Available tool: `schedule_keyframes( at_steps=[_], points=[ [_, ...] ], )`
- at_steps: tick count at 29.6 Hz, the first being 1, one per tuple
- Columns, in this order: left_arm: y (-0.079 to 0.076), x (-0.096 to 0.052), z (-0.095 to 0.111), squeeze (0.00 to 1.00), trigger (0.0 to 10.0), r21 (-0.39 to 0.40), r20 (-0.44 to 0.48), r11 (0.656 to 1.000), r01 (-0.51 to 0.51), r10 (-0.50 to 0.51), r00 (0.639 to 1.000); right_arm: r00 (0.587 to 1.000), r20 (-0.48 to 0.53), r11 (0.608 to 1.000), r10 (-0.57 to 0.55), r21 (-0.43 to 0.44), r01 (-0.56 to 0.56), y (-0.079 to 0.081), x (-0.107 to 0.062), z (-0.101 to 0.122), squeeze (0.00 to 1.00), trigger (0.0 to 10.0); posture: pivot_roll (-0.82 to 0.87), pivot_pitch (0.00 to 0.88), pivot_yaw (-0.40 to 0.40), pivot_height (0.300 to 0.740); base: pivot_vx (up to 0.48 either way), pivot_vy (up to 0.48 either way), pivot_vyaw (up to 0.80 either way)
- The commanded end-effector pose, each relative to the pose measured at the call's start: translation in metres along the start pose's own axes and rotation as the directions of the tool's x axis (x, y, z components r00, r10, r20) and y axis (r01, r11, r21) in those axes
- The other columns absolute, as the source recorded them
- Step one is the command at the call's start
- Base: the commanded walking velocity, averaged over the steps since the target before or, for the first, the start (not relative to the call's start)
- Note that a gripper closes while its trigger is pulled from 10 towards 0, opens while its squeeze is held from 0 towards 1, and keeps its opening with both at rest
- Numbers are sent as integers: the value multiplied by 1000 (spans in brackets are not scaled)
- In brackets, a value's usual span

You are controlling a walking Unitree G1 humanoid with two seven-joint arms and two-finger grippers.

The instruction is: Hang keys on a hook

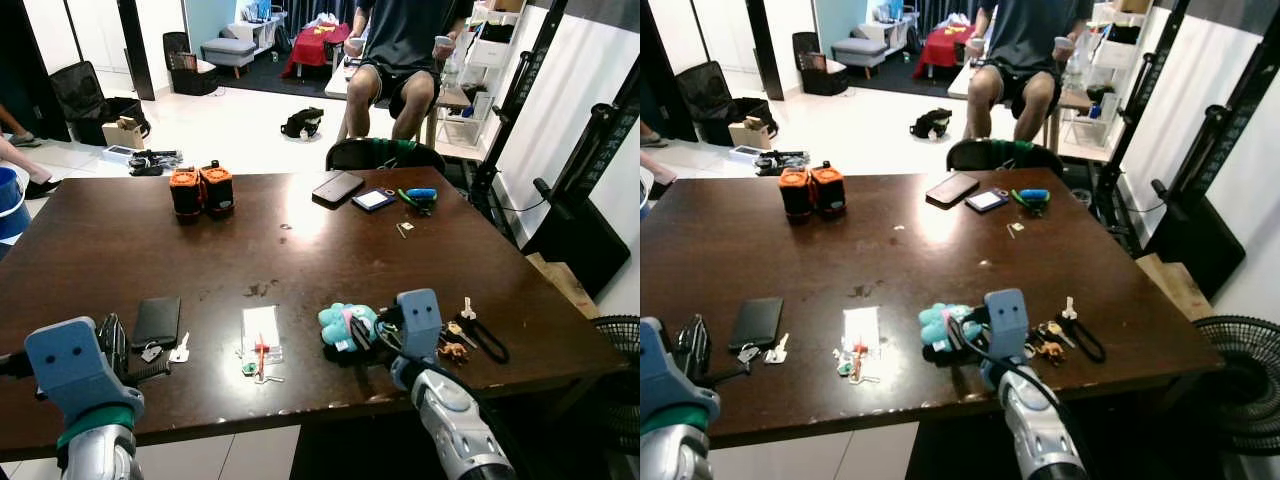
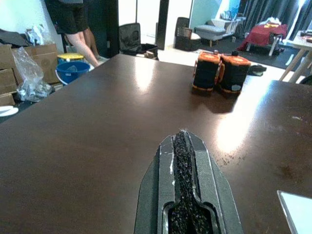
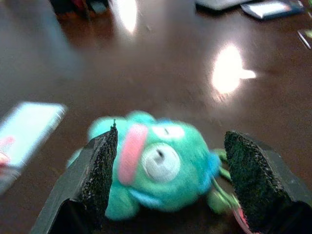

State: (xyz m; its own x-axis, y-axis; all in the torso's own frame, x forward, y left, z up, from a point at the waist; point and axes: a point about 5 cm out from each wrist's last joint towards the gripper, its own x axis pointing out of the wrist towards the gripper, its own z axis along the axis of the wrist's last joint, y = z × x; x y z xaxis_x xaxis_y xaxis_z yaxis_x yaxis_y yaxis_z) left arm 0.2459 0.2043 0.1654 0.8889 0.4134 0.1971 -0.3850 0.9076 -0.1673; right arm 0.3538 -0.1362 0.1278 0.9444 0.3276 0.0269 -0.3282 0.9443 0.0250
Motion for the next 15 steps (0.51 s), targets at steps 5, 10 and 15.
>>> schedule_keyframes(
  at_steps=[5, 10, 15],
  points=[
    [3, 1, -3, 0, 10000, 17, -14, 1000, 2, -1, 1000, 999, 37, 998, 31, 60, -33, 0, 5, 7, 0, 10000, -75, 40, 61, 740, 0, 0, 0],
    [2, 2, -3, 0, 10000, 26, -11, 1000, 14, -14, 1000, 997, 4, 991, 73, 110, -73, 2, 8, 5, 0, 10000, -70, 48, 70, 740, 0, 0, 0],
    [2, 3, -2, 0, 10000, 30, -12, 999, 20, -20, 1000, 996, -63, 988, 63, 147, -53, 0, 12, -1, 0, 10000, -70, 48, 70, 740, 0, 0, 0]
  ],
)
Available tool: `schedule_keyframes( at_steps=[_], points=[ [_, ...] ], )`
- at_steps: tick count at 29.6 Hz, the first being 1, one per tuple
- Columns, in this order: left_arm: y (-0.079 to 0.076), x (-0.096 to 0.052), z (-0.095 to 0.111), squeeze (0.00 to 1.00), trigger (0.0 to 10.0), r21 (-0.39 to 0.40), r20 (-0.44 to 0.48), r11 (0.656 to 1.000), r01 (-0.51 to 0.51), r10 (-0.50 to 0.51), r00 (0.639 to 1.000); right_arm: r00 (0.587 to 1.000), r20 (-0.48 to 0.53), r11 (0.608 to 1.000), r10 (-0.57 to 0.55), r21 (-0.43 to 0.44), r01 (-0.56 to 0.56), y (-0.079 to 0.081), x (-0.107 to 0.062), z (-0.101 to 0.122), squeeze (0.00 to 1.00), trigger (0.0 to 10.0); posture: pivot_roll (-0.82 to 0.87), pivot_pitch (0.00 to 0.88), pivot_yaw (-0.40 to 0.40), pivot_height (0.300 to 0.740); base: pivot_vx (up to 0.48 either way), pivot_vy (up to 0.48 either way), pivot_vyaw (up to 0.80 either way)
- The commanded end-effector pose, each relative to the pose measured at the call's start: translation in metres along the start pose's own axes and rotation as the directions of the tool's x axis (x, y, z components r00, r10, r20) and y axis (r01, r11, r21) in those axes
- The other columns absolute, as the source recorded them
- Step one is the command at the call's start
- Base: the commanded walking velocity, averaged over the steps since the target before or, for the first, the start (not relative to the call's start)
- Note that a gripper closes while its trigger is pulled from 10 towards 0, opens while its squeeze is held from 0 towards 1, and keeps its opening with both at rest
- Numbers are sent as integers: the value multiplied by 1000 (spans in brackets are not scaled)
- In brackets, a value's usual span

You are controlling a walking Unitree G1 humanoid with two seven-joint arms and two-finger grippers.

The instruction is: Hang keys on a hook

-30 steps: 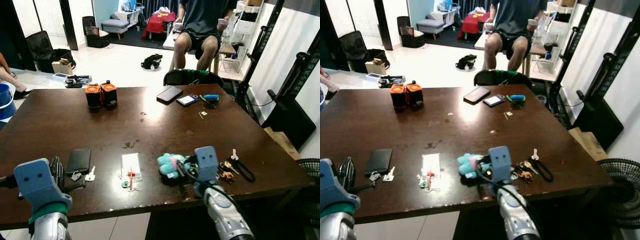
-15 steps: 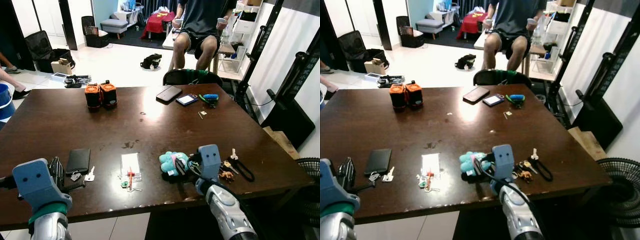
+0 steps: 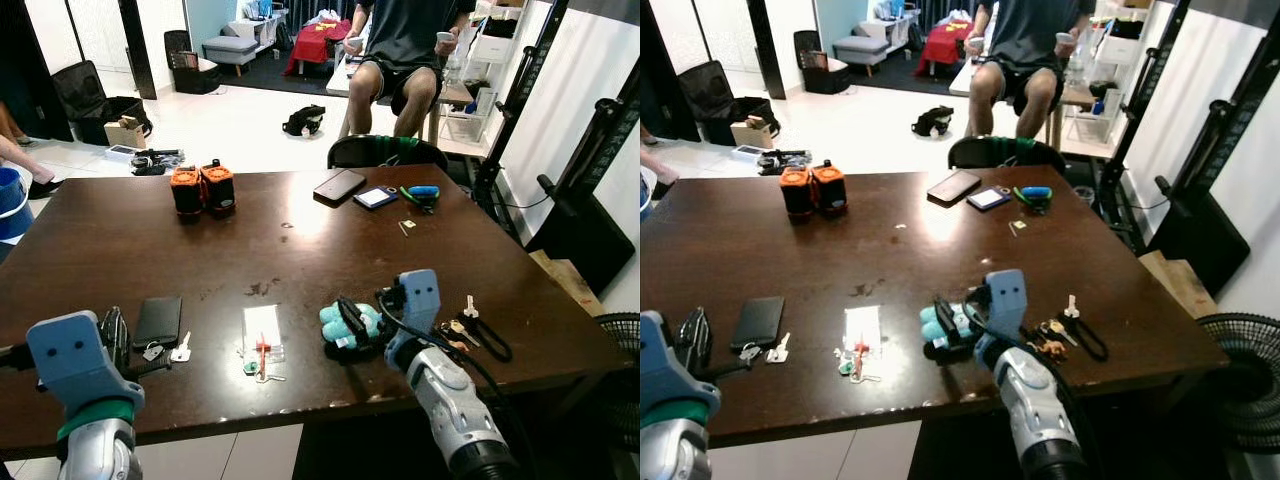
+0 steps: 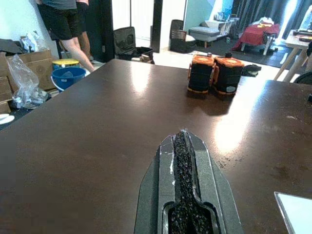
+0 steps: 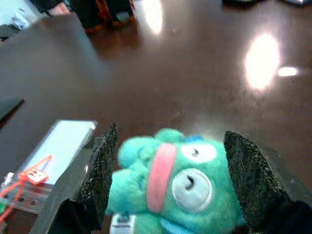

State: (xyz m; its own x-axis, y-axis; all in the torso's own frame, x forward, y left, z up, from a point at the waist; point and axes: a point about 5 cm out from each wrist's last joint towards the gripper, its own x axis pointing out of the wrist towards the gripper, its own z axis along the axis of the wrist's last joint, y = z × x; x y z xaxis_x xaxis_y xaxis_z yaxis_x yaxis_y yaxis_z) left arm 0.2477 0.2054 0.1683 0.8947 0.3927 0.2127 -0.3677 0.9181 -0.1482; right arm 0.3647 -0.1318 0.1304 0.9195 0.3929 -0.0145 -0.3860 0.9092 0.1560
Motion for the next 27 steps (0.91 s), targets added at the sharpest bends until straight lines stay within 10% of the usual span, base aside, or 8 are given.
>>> schedule_keyframes(
  at_steps=[1, 14, 26, 27],
  points=[
    [2, 0, -5, 0, 10000, 16, -25, 1000, -3, 3, 1000, 998, -29, 998, -51, 25, 52, -5, 1, -3, 0, 10000, -67, 52, 74, 740, 0, 0, 0],
    [-1, -1, -4, 0, 10000, 16, -29, 1000, 17, -17, 999, 994, 68, 988, -82, -125, 90, -12, 6, 18, 0, 10000, -55, 64, 77, 740, 0, 0, 0],
    [7, -10, -4, 0, 10000, 18, -45, 1000, -4, 5, 999, 963, -145, 912, 228, -313, -264, 3, 4, 13, 0, 10000, -41, 54, 65, 740, 0, 0, 0],
    [6, -10, -5, 0, 10000, 13, -50, 1000, 1, -1, 999, 922, -172, 848, 348, -362, -388, 7, -2, 19, 0, 10000, -44, 56, 71, 740, 0, 0, 0]
  ],
)
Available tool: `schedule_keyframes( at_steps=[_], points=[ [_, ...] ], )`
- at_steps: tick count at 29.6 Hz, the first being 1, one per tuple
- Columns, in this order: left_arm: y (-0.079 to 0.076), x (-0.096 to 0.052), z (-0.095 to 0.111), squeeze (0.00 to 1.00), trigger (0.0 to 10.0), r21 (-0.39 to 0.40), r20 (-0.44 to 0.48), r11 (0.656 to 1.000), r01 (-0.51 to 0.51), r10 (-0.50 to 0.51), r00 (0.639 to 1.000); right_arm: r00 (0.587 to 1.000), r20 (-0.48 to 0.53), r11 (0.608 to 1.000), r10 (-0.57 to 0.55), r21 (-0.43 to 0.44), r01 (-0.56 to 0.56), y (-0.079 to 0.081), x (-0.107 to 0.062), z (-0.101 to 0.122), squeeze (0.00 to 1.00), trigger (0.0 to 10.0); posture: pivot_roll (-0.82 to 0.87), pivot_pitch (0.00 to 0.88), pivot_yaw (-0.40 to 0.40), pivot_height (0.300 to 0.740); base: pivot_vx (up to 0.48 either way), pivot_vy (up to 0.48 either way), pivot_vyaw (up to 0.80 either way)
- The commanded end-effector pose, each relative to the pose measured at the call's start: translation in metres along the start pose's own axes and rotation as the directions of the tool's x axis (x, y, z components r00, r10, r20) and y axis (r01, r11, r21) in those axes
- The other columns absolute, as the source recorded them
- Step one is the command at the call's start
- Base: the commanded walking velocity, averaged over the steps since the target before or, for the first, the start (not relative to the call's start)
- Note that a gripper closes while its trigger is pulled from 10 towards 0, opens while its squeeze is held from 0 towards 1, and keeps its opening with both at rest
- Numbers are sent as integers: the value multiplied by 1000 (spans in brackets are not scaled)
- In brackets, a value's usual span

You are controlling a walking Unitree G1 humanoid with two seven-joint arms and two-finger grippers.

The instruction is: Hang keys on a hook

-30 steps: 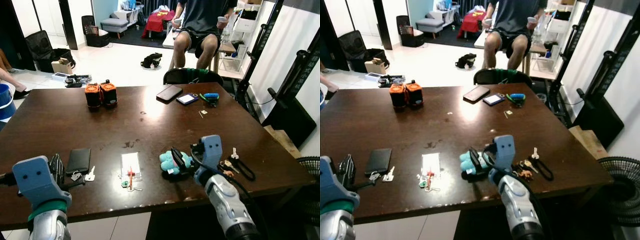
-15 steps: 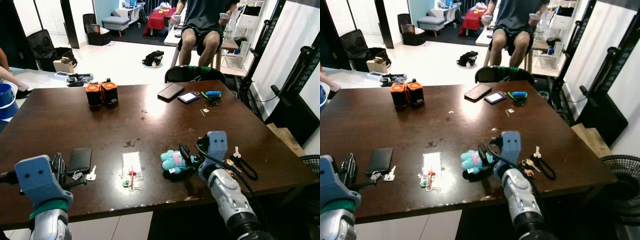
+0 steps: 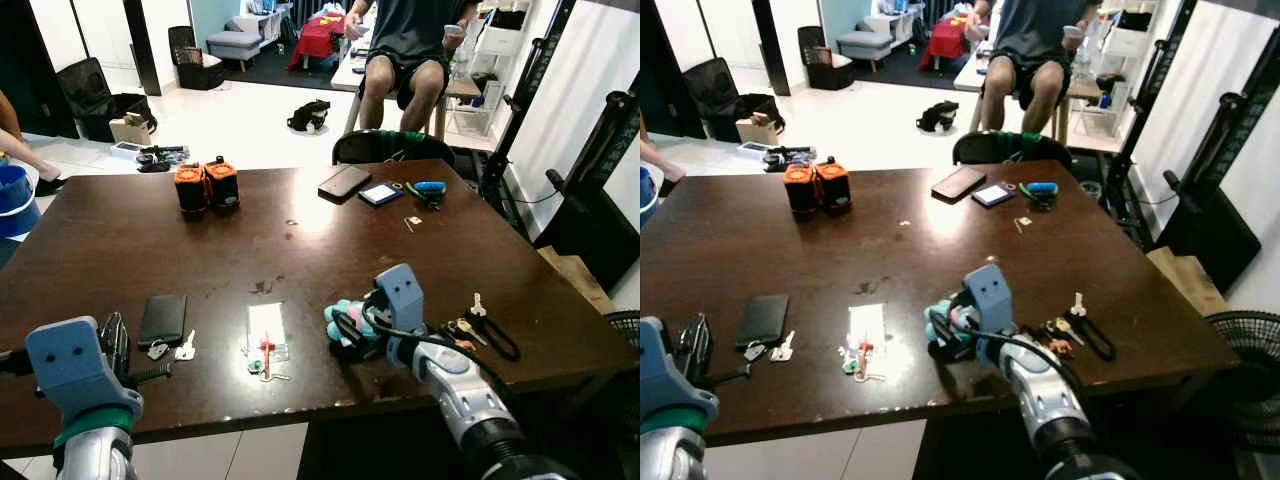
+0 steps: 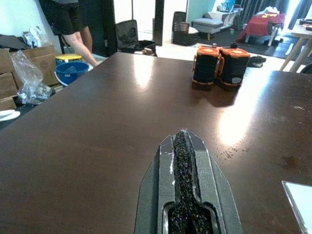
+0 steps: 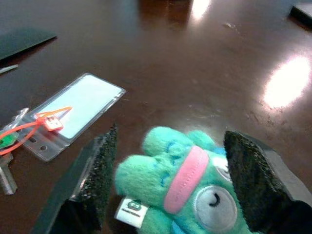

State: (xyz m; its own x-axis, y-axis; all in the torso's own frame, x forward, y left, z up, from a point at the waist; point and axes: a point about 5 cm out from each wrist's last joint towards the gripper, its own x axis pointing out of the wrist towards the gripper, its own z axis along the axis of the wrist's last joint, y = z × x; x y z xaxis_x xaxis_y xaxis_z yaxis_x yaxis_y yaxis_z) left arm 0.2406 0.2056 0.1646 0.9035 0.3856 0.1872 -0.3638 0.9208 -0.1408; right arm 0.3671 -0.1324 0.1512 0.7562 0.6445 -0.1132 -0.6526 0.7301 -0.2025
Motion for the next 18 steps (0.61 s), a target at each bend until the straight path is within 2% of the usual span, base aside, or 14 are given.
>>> schedule_keyframes(
  at_steps=[1, 4, 8, 12, 14, 16, 18],
  points=[
    [3, -3, -3, 0, 10000, 7, -23, 1000, -5, 5, 1000, 997, 0, 996, 82, -27, -82, 6, -2, 0, 0, 10000, -44, 56, 71, 740, 0, 0, 0],
    [2, -2, -4, 0, 10000, 5, -25, 1000, 1, -1, 1000, 985, -15, 981, 174, -79, -175, 8, -8, 2, 0, 10000, -44, 56, 71, 740, 0, 0, 0],
    [2, -2, -4, 0, 10000, 4, -26, 1000, 3, -2, 1000, 979, -29, 975, 202, -92, -204, 8, -9, 1, 0, 10000, -44, 56, 71, 740, 0, 0, 0],
    [3, -3, -4, 0, 10000, -12, -41, 1000, 3, -4, 999, 948, -161, 941, 275, -159, -300, 1, -19, -4, 0, 10000, -37, 73, 71, 740, 0, 0, 0],
    [3, -3, -4, 0, 10000, -12, -41, 1000, 3, -4, 999, 948, -161, 941, 275, -159, -300, 1, -19, -4, 0, 10000, -37, 73, 71, 740, 0, 0, 0],
    [2, -4, -5, 0, 10000, -19, -53, 1000, 12, -13, 998, 919, -278, 912, 281, -221, -346, -6, -27, -11, 0, 10000, -37, 73, 71, 740, 0, 0, 0],
    [2, -5, -5, 0, 10000, -22, -57, 1000, 15, -16, 998, 914, -313, 906, 258, -249, -341, -11, -29, -13, 0, 10000, -37, 73, 71, 740, 0, 0, 0]
  ],
)
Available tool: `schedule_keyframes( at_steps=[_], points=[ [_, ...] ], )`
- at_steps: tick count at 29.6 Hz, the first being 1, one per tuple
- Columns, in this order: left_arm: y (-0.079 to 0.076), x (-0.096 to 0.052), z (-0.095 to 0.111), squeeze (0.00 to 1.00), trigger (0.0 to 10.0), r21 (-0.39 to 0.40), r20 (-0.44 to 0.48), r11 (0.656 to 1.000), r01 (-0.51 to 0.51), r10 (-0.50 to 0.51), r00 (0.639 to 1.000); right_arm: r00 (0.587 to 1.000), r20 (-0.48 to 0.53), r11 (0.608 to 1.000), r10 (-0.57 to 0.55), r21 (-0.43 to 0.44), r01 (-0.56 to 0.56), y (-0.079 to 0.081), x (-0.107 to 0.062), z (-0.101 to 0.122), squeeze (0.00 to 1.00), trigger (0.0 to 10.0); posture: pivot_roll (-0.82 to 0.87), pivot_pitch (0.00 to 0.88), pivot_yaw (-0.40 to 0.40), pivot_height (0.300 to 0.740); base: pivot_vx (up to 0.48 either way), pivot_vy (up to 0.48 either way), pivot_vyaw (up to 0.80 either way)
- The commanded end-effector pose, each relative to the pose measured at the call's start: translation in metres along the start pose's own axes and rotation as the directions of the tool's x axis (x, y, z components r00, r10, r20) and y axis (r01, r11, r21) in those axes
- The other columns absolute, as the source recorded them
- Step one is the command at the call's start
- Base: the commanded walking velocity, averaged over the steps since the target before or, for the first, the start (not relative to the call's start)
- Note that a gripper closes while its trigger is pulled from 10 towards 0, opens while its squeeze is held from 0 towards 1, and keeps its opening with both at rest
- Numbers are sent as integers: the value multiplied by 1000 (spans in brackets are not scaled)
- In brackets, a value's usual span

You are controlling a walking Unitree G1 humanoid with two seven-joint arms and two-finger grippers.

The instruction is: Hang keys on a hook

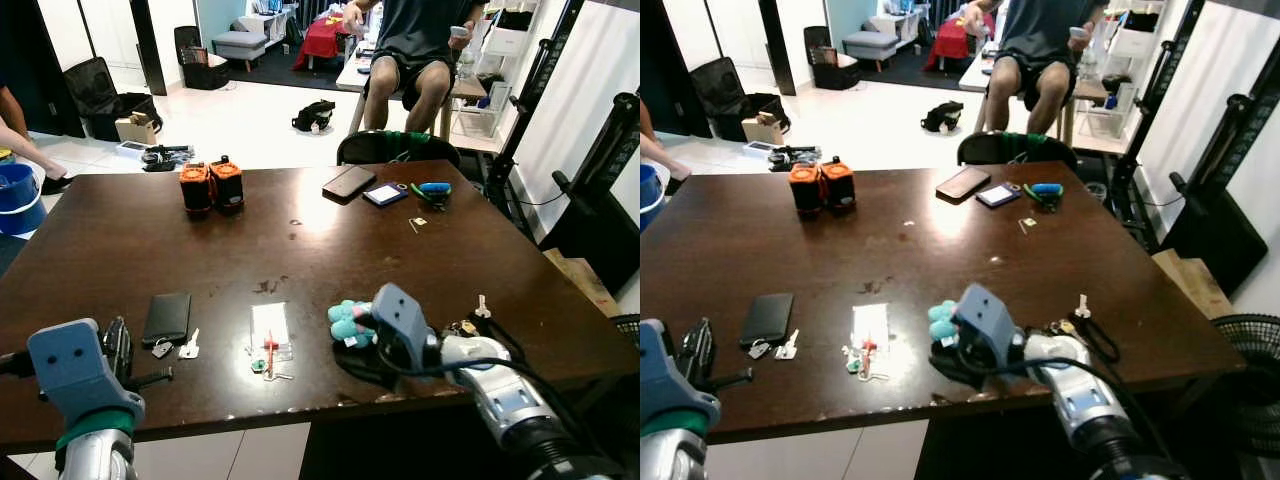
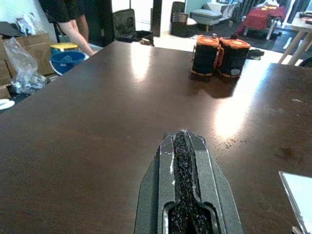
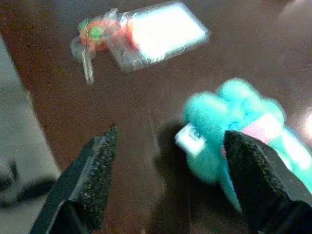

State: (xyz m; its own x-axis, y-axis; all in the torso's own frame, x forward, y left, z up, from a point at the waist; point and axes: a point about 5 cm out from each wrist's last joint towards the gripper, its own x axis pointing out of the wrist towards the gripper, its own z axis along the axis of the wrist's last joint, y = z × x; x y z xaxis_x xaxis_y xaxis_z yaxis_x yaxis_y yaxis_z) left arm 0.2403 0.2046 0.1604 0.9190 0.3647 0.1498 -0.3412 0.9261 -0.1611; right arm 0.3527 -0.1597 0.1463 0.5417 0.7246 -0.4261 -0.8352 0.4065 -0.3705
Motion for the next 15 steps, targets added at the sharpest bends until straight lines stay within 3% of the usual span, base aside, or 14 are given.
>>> schedule_keyframes(
  at_steps=[1, 9, 11, 13, 15],
  points=[
    [2, -3, -1, 0, 10000, 2, -16, 1000, -4, 4, 1000, 999, -38, 1000, 9, -26, -9, -1, -1, -4, 0, 10000, -37, 73, 71, 740, 0, 0, 0],
    [2, -3, -2, 0, 10000, -6, -22, 1000, -4, 4, 1000, 996, -74, 998, -57, -30, 55, -11, -9, -7, 0, 10000, -35, 76, 68, 740, 0, 0, 0],
    [2, -3, -2, 0, 10000, -11, -24, 1000, -6, 6, 1000, 992, -62, 994, -107, -17, 106, -15, -10, -7, 0, 10000, -35, 76, 68, 740, 0, 0, 0],
    [2, -3, -2, 0, 10000, -19, -26, 1000, -11, 10, 1000, 974, -15, 974, -225, -4, 225, -21, -11, -3, 0, 10000, -35, 76, 69, 740, 0, 0, 0],
    [2, -3, -2, 0, 10000, -19, -26, 1000, -11, 10, 1000, 974, -15, 974, -225, -4, 225, -21, -11, -3, 0, 10000, -35, 76, 69, 740, 0, 0, 0]
  ],
)
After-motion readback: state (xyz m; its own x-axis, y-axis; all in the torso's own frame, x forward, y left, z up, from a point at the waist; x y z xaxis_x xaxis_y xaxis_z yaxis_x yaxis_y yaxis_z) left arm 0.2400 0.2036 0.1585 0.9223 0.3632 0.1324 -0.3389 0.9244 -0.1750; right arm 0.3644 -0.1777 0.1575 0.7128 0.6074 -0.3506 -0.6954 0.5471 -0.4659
